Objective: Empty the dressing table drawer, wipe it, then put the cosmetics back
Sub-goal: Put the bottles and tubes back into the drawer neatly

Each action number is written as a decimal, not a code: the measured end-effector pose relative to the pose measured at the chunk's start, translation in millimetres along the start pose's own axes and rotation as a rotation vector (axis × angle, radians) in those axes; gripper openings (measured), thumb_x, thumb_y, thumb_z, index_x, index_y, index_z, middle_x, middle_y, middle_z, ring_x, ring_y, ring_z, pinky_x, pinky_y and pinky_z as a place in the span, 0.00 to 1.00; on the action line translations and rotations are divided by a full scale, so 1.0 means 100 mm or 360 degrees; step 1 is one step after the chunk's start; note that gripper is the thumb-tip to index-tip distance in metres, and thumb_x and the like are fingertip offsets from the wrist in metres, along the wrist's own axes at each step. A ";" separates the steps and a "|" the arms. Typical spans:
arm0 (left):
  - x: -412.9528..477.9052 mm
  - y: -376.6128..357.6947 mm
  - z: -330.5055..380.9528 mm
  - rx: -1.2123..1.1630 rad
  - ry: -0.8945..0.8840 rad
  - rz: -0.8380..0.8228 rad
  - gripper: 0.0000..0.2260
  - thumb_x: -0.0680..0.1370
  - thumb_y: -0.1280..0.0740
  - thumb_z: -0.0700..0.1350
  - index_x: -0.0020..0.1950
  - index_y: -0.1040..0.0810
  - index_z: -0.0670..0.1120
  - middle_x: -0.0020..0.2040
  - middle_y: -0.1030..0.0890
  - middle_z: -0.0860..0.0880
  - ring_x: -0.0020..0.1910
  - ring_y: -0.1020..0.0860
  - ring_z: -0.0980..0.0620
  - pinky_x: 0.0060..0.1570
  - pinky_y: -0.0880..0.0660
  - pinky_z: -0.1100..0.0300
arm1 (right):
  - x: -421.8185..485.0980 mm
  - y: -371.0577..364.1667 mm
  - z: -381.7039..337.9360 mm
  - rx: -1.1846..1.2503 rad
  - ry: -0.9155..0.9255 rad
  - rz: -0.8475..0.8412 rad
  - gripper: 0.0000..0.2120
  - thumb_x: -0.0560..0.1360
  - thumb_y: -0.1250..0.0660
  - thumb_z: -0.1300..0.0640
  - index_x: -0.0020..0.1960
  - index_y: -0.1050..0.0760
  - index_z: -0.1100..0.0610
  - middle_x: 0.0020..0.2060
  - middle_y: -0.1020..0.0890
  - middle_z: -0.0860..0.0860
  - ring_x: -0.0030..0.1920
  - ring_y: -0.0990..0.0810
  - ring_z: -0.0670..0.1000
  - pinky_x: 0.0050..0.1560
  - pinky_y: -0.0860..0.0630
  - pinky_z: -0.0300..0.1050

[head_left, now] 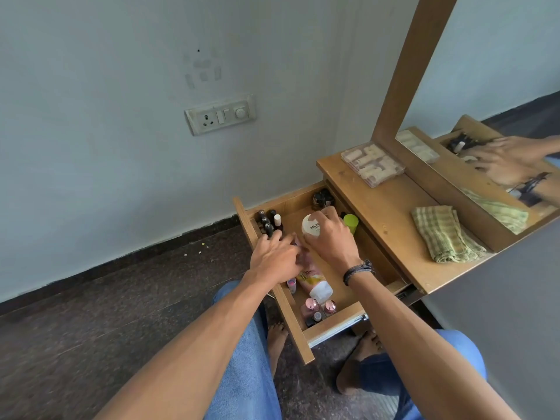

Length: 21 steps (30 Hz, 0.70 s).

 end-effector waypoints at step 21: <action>0.03 0.02 -0.01 -0.0050 -0.0060 -0.0024 0.30 0.72 0.40 0.76 0.67 0.24 0.61 0.68 0.25 0.56 0.65 0.30 0.47 0.55 0.35 0.49 | 0.03 -0.32 0.15 -0.0291 -0.0100 -0.0045 0.13 0.80 0.38 0.59 0.61 0.22 0.63 0.62 0.24 0.61 0.53 0.19 0.66 0.44 0.20 0.56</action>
Point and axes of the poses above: each hand's wrist, its own x-axis towards the middle knuckle, its own y-axis out of the back of the hand, z = x × y, the point moved 2 cm from there along x, towards the middle knuckle
